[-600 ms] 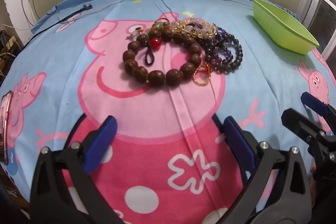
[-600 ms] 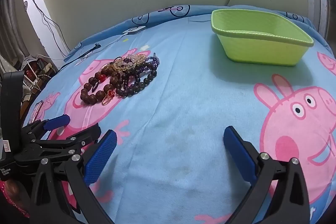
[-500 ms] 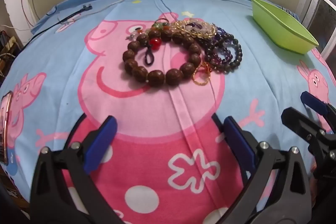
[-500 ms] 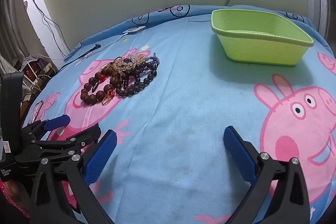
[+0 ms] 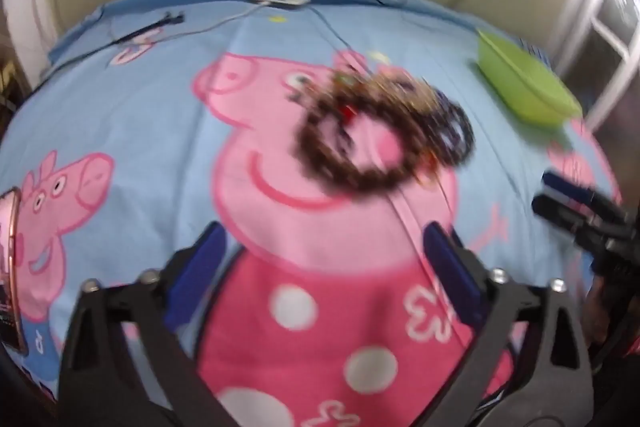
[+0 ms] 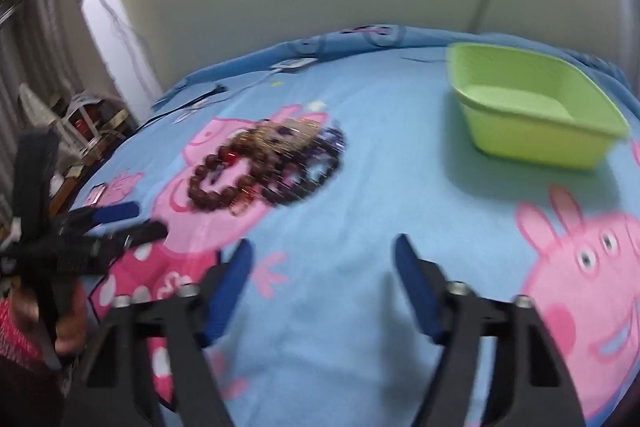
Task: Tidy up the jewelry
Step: 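Grasp the brown wooden bead bracelet with the left gripper and drop it into the green basket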
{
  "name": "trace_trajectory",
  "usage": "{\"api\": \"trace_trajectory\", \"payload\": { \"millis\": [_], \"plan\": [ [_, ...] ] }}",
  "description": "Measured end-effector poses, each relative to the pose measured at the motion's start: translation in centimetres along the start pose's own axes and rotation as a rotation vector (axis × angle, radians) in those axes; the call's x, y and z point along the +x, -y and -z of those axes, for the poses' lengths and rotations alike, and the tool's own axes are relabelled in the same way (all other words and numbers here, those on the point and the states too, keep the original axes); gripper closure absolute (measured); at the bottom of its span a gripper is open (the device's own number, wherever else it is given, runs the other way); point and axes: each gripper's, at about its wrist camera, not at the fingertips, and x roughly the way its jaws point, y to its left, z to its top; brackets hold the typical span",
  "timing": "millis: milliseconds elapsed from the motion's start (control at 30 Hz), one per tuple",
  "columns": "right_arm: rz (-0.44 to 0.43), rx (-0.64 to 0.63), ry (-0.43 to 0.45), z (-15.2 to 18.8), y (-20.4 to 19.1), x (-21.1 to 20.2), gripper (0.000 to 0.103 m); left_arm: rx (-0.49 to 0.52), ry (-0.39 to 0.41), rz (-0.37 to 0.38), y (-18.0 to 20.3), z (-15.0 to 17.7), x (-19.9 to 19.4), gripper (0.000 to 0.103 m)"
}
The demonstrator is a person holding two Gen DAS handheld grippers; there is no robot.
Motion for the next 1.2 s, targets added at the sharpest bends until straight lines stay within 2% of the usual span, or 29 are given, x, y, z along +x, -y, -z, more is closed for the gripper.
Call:
{"api": "trace_trajectory", "payload": {
  "millis": [33,67,100,133,200,333,467,500,567,633,667,767,867,1000,1200],
  "plan": [
    [-0.017,-0.01,-0.009,-0.7,-0.3,0.4,0.071,-0.022,-0.007,0.019,-0.5,-0.6,0.2,0.022],
    [-0.039,-0.016,-0.018,-1.4,-0.6,0.9,0.076,-0.058,-0.021,0.057,-1.1,-1.7,0.7,0.028],
    [-0.066,-0.027,-0.028,-2.2,-1.0,1.5,0.082,-0.077,-0.03,0.076,-1.3,-2.3,1.2,0.036],
    [-0.086,-0.041,-0.039,-3.0,-1.5,2.3,0.086,-0.084,-0.035,0.083,-1.7,-2.3,1.5,0.04],
    [-0.106,-0.056,-0.066,-4.4,-2.4,3.8,0.089,-0.105,-0.062,0.099,-1.9,-3.4,3.0,0.052],
    [-0.139,-0.081,-0.117,-6.3,-4.0,6.6,0.089,-0.094,-0.061,0.077,-1.6,-4.3,4.0,0.064],
    [-0.106,-0.108,-0.195,-7.1,-4.9,10.2,0.092,-0.079,-0.051,0.075,-1.6,-4.6,4.5,0.083],
    [-0.122,-0.094,-0.225,-7.1,-4.8,11.2,0.096,-0.076,-0.041,0.074,-1.6,-4.5,4.6,0.083],
    [-0.123,-0.089,-0.218,-7.4,-4.9,11.9,0.103,-0.073,-0.025,0.077,-1.8,-3.9,4.4,0.085],
    [-0.166,-0.077,-0.225,-7.4,-5.4,11.6,0.103,-0.089,-0.016,0.097,-2.1,-3.4,3.7,0.088],
    [-0.196,-0.087,-0.2,-7.3,-5.9,10.8,0.103,-0.1,0.002,0.114,-2.2,-3.0,2.9,0.088],
    [-0.217,-0.148,-0.128,-6.9,-7.2,8.2,0.103,-0.101,0.072,0.147,-2.2,-1.9,0.2,0.088],
    [-0.239,-0.148,-0.044,-6.9,-6.9,5.7,0.103,-0.081,0.137,0.182,-1.2,-2.2,-2.5,0.088],
    [-0.233,-0.061,0.054,-8.4,-3.5,2.8,0.103,0.003,0.169,0.203,2.6,-5.5,-3.0,0.088],
    [-0.085,0.097,0.21,-10.8,5.7,-2.7,0.103,0.169,0.209,0.314,12.6,-11.8,-0.5,0.088]
  ]
}}
